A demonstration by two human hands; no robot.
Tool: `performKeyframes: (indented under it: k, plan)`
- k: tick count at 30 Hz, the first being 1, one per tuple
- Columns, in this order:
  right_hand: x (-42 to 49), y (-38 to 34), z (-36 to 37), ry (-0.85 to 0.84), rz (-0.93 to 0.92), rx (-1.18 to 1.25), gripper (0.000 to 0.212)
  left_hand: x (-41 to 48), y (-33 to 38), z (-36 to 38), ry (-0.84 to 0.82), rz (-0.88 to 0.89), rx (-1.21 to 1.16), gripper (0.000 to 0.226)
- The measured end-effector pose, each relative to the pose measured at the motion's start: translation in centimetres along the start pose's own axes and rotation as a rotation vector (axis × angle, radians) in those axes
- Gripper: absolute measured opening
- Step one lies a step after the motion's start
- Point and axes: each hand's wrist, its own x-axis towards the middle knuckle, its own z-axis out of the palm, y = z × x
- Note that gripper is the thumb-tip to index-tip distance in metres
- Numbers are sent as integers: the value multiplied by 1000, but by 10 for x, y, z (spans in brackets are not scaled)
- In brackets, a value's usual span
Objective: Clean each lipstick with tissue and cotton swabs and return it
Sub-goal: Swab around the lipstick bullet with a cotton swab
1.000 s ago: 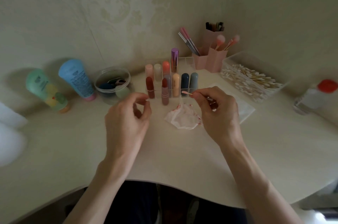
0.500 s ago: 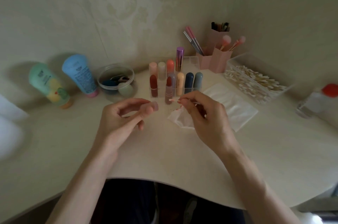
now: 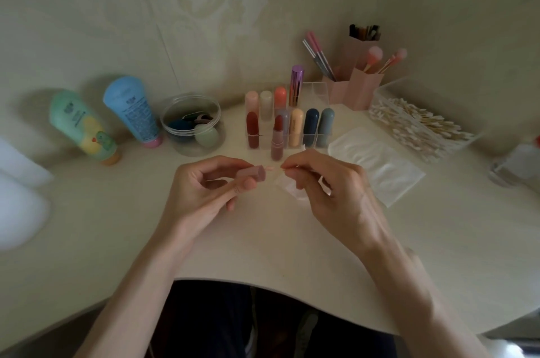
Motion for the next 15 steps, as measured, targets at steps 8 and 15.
performKeyframes:
  k: [8, 15]
  plan:
    - [-2, 2, 3, 17, -85, -87, 11, 1, 0, 1, -10, 27, -9, 28]
    - [-4, 3, 7, 62, -142, -146, 11, -1, 6, 8, -25, 13, -27, 30]
